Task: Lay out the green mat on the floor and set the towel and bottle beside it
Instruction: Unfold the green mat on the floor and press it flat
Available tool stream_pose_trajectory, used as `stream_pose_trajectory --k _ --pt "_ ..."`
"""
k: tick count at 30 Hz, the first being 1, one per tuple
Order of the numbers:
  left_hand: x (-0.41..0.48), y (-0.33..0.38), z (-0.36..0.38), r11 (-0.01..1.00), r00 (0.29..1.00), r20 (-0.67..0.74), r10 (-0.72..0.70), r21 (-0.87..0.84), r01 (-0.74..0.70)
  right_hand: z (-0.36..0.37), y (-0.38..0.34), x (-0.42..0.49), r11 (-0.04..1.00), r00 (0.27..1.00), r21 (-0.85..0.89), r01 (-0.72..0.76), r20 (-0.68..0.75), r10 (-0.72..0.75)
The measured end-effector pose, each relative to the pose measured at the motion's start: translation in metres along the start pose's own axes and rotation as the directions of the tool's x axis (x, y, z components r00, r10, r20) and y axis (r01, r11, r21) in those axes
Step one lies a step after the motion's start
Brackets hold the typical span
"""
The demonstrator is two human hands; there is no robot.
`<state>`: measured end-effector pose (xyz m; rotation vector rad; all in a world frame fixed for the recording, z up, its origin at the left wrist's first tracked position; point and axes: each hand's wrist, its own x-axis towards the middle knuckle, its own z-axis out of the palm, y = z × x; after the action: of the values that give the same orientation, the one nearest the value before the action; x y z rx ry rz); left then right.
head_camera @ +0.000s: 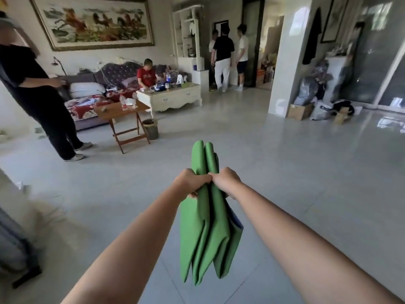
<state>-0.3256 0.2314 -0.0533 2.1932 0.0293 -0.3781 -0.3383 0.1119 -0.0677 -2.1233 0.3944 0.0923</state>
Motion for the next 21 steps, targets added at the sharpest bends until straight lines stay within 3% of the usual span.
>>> stream_pose_trajectory --k 10,21 --pt "0.143 0.119 0.127 0.988 0.951 0.289 0.105 0.079 -0.133 -0.128 0.085 0.129 0.978 0.942 0.059 -0.199 -0.262 0.208" --pt "0.346 0.218 0.232 0.960 0.806 0.579 0.126 0.134 -0.247 -0.213 0.135 0.306 0.910 0.809 0.197 -0.365 -0.418 0.414"
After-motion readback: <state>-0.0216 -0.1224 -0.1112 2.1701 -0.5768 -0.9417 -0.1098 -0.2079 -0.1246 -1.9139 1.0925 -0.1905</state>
